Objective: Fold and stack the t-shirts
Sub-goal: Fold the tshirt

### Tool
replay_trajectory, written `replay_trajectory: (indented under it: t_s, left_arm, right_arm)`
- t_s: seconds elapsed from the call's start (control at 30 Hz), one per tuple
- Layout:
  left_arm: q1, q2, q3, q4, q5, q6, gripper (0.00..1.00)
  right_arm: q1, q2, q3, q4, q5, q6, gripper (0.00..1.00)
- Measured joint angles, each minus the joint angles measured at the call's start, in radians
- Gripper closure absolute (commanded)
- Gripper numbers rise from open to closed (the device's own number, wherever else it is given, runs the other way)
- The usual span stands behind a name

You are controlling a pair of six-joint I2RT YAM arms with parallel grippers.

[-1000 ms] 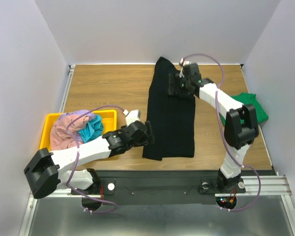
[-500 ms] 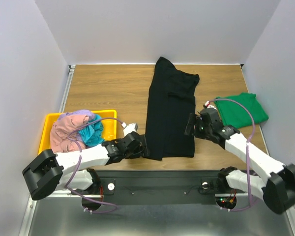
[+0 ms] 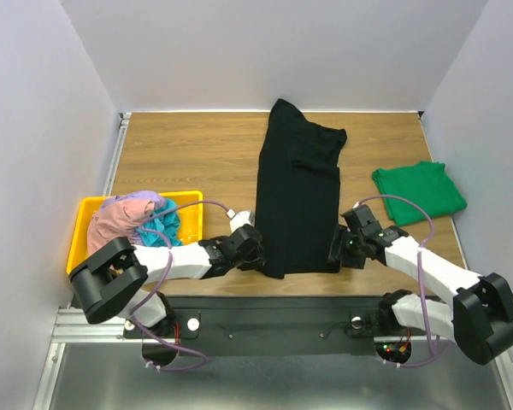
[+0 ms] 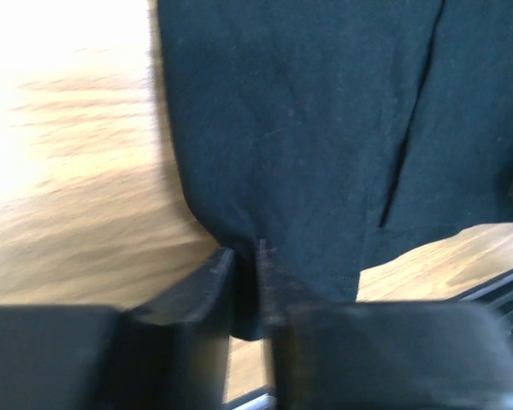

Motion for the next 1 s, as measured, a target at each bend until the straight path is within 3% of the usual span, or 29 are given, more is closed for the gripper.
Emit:
replay_trajectory:
  t_s: [0.03, 0.07, 0.13, 0.2, 0.23, 0.27, 0.47, 0.77, 1.0]
  left_arm:
    - [0.0, 0.018, 0.005, 0.017, 0.008, 0.0, 0.94]
    - [0.0, 0.03, 0.009, 0.031, 0.013, -0.003, 0.99]
    - [0.0, 0.048, 0.016, 0.053, 0.027, -0.002, 1.0]
    - [-0.003, 0.056, 0.016, 0.07, 0.033, -0.004, 1.0]
    - [-0.005, 0.056, 0.016, 0.071, 0.033, -0.004, 1.0]
    - [-0.007, 0.056, 0.016, 0.072, 0.033, -0.004, 1.0]
    - [-0.05, 0.025, 0.011, 0.019, 0.045, -0.007, 1.0]
    - [-0.113, -0.163, -0.019, -0.17, 0.119, -0.026, 1.0]
    - [-0.126, -0.158, -0.011, -0.202, 0.154, -0.026, 1.0]
  right_arm:
    - [0.0, 0.012, -0.001, 0.002, -0.008, 0.001, 0.53]
    - [0.0, 0.016, -0.002, 0.004, -0.013, 0.003, 0.63]
    - [0.0, 0.03, -0.005, 0.011, -0.023, 0.005, 0.71]
    - [0.0, 0.035, -0.008, 0.011, -0.025, 0.004, 0.85]
    - [0.0, 0.035, -0.01, 0.011, -0.025, 0.004, 0.97]
    - [0.0, 0.035, -0.011, 0.011, -0.03, 0.003, 1.0]
    - [0.009, -0.019, -0.03, -0.026, -0.119, 0.027, 1.0]
    - [0.05, -0.271, -0.009, -0.334, -0.168, 0.077, 1.0]
    - [0.05, -0.246, -0.023, -0.378, -0.182, 0.088, 1.0]
